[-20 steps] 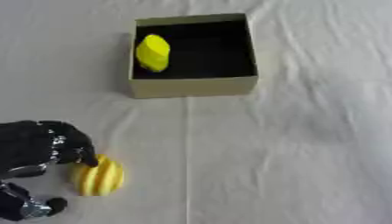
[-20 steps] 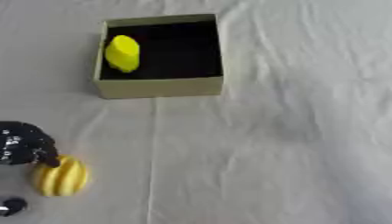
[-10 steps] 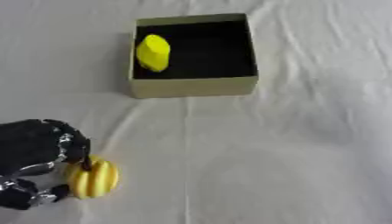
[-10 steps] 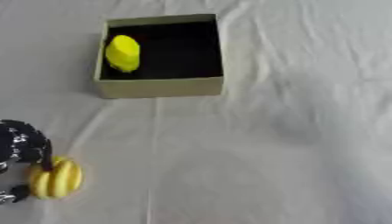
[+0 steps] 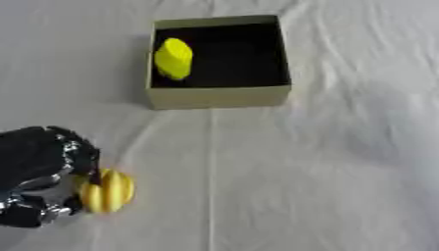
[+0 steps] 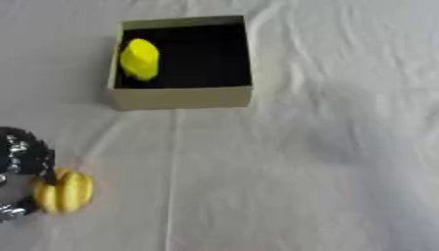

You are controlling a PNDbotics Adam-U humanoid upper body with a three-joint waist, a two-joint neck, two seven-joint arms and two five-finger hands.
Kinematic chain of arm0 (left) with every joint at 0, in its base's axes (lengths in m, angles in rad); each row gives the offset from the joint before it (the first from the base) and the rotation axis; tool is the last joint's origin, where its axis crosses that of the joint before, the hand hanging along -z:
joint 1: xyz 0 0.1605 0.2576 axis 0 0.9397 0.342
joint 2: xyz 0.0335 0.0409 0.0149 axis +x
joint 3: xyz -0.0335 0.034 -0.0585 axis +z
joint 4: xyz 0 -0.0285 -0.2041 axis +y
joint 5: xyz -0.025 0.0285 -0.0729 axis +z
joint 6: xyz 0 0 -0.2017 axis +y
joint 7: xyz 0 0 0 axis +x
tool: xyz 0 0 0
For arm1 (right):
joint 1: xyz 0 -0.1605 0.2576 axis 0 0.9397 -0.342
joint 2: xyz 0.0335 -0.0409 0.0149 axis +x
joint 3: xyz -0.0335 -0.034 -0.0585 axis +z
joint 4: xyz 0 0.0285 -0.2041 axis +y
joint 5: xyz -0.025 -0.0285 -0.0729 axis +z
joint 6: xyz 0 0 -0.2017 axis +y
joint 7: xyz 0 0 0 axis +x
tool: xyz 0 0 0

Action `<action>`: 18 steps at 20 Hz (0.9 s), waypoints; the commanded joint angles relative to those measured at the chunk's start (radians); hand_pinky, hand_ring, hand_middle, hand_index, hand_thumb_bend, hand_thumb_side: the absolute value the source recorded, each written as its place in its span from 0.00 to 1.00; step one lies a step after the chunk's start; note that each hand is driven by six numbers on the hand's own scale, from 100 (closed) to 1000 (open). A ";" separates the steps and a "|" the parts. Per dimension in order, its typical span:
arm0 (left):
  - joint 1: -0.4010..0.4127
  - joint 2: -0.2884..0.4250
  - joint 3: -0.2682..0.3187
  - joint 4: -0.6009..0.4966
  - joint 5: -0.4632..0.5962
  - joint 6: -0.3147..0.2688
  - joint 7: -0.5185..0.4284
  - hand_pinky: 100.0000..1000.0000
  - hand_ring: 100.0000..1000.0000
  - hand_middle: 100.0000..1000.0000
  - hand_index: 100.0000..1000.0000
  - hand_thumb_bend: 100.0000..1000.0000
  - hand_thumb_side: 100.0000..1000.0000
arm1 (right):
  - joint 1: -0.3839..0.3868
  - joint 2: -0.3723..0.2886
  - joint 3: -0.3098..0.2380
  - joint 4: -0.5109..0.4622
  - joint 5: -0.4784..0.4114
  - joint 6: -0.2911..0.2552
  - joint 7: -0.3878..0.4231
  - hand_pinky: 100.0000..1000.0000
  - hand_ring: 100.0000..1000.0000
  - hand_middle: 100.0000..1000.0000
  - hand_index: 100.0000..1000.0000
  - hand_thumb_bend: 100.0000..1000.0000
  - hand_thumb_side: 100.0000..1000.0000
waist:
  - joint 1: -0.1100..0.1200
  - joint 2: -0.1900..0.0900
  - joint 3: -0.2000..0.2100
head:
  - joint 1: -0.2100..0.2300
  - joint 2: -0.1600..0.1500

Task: Pick up objects on the table and place them in the box.

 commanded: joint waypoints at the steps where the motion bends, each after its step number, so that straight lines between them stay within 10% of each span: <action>1: -0.057 0.033 0.064 -0.010 0.066 -0.025 0.065 0.62 0.57 0.46 0.49 0.18 0.00 | 0.000 -0.024 -0.016 -0.016 -0.003 -0.010 -0.008 0.91 0.75 0.36 0.69 0.00 0.53 | 0.002 -0.028 0.002 | -0.006 0.002; 18: -0.421 -0.127 0.074 -0.003 0.366 0.111 -0.077 0.61 0.54 0.46 0.48 0.00 0.00 | -0.002 -0.035 -0.012 -0.016 -0.016 -0.010 -0.003 0.90 0.74 0.35 0.69 0.00 0.53 | 0.011 -0.041 -0.009 | 0.005 -0.009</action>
